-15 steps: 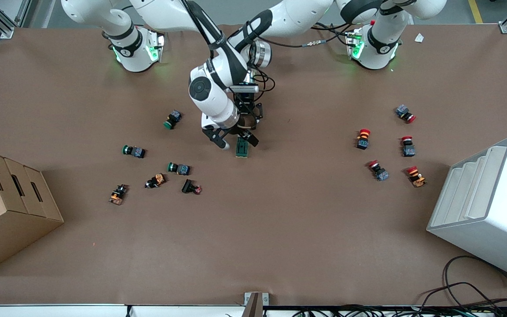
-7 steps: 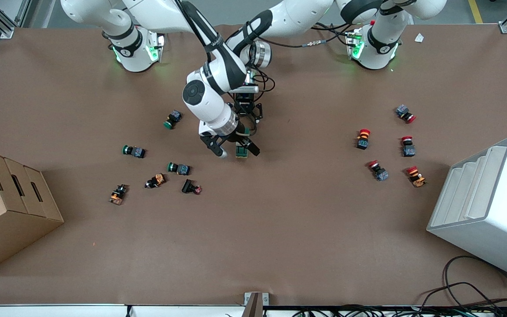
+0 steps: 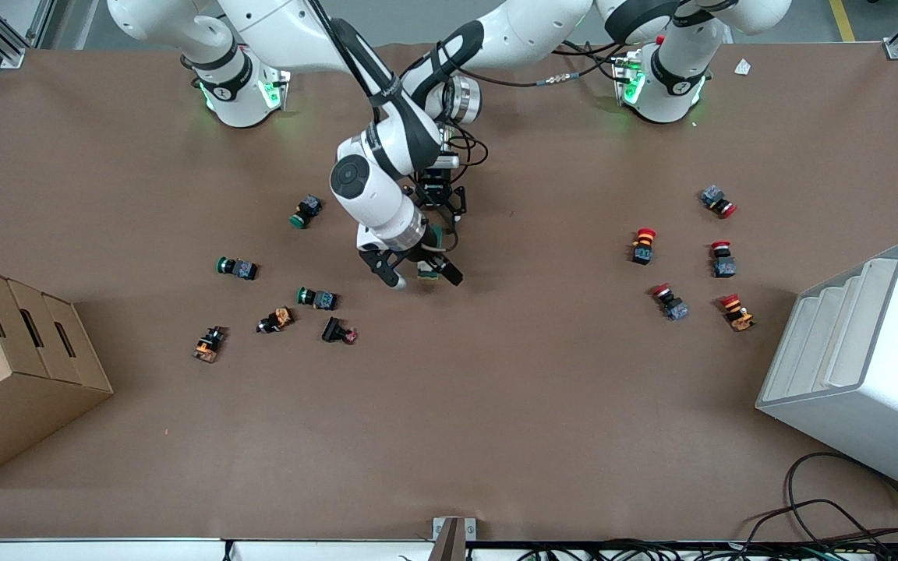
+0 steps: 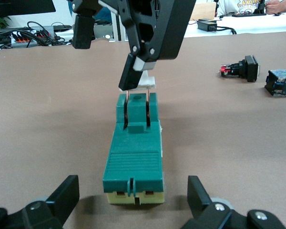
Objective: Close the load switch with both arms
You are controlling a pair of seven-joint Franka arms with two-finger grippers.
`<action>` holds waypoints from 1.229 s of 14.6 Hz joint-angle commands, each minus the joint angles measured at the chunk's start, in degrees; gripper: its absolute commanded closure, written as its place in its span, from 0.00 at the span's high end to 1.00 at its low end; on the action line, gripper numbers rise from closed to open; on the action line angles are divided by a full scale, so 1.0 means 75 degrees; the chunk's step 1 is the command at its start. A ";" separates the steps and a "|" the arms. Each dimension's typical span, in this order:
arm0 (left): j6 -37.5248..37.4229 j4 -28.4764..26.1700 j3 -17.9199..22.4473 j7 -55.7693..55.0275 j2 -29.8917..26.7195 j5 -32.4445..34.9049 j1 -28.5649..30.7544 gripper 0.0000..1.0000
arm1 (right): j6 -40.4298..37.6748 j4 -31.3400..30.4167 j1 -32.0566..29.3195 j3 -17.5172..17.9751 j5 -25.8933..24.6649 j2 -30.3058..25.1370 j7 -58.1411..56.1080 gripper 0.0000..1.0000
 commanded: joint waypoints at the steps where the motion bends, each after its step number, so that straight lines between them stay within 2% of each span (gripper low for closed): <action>1: 0.0076 0.0184 0.0000 0.0191 0.0140 0.0040 0.0035 1.00 | 0.0027 0.0467 -0.0186 0.0059 0.0054 0.0390 -0.0157 1.00; 8: 0.0076 0.0254 -0.0001 0.0238 0.0164 0.0040 0.0023 1.00 | -0.0043 0.0726 -0.0479 0.0047 -0.0005 0.0602 -0.0320 1.00; 13: 0.0088 0.0243 0.0000 0.0238 0.0175 0.0040 0.0023 1.00 | -0.1495 0.1347 -0.0924 0.0000 -0.0063 0.0508 -0.0344 1.00; 14: 0.0088 0.0243 0.0000 0.0250 0.0176 0.0040 0.0023 1.00 | -0.1671 0.1347 -0.1064 -0.0023 -0.0284 0.0450 -0.0356 1.00; 17: 0.0077 0.0208 0.0000 0.0309 0.0152 0.0040 0.0023 1.00 | -0.3015 0.1347 -0.1579 -0.0268 -0.1816 -0.0065 -0.0776 1.00; 18: 0.0076 0.0219 0.0000 0.0390 0.0129 0.0029 0.0023 1.00 | -0.3554 0.1347 -0.1813 -0.0316 -0.2146 -0.0275 -0.1149 1.00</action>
